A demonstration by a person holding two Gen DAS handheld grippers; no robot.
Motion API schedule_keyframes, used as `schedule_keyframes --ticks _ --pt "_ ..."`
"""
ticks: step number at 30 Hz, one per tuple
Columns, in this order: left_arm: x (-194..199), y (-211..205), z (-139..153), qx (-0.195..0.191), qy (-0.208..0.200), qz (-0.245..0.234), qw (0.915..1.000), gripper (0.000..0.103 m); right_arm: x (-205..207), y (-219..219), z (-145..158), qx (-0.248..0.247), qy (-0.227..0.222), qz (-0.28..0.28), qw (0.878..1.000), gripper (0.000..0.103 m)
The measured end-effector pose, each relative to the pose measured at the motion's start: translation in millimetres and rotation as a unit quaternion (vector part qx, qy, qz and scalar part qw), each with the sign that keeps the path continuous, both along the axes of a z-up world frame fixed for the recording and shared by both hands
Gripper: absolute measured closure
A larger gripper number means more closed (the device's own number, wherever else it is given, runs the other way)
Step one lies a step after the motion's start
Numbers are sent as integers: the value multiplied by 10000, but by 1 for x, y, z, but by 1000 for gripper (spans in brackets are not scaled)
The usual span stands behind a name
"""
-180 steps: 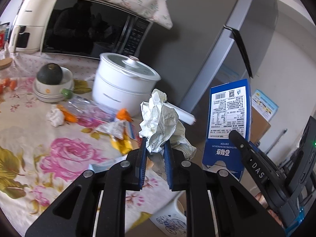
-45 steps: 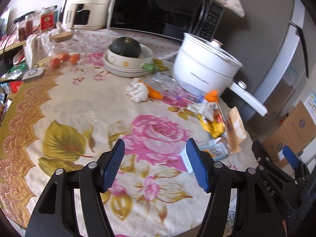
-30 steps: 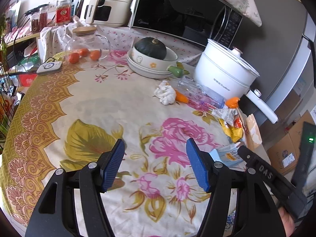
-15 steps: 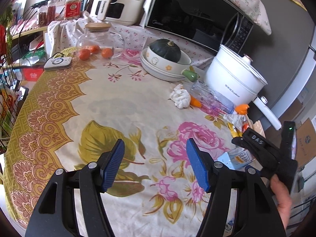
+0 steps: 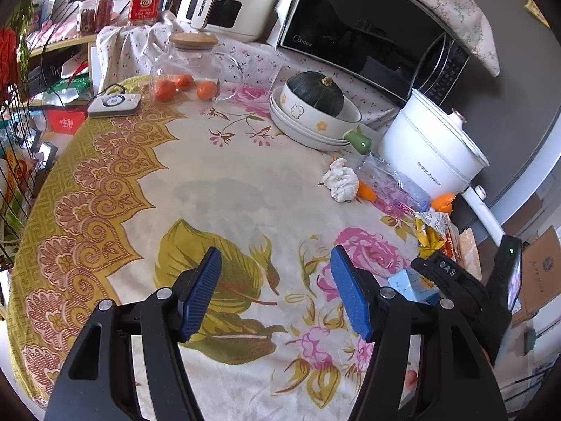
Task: Collect trash
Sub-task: 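Reach the right tool to the blue-and-white drink carton and grasp it, then grasp the crumpled white tissue with the left tool while the right tool holds the carton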
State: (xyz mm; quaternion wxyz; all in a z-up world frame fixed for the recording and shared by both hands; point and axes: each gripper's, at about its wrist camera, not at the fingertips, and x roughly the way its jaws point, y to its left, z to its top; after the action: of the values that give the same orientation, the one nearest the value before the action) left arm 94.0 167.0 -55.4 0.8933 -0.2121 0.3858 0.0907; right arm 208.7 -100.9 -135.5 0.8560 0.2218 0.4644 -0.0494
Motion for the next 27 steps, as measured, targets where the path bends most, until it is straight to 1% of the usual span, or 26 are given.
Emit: schedule_keyframes --ticks 1,2,5,8,10,12,16,21,23,25,27 --pt "3 0 0 -36 10 -12 10000 39 -2 -2 2 2 -41 80 10000 38" --pt "8 0 -1 -94 25 -38 9999 39 -4 -3 5 -63 -87 169 9998 52" --pt "33 -4 -2 -234 54 -153 9996 39 -6 -7 13 44 -179 484 9987 63" --pt "62 -15 -5 -176 54 -351 9992 39 -12 -8 19 -48 -287 808 9963 66" --pt "82 -21 -9 -152 114 -496 9986 39 -14 -9 20 6 -291 942 9951 70" --pt "102 -24 -15 -117 168 -541 9983 39 -18 -13 21 96 -282 1036 9942 72" --pt "152 -32 -32 0 364 -660 9972 39 -21 -18 24 277 -337 1218 9916 77" --pt "190 -46 -55 72 527 -743 9958 39 -26 -14 31 286 -408 1525 9871 80" --pt "201 -52 -65 232 563 -761 9952 39 -26 -12 31 242 -383 1614 9858 80" --pt "209 -57 -75 482 631 -759 9939 41 -22 -8 23 330 -205 1796 9830 80" --pt "210 -61 -77 708 525 -750 9933 51 -19 -4 15 343 -16 1875 9817 79"
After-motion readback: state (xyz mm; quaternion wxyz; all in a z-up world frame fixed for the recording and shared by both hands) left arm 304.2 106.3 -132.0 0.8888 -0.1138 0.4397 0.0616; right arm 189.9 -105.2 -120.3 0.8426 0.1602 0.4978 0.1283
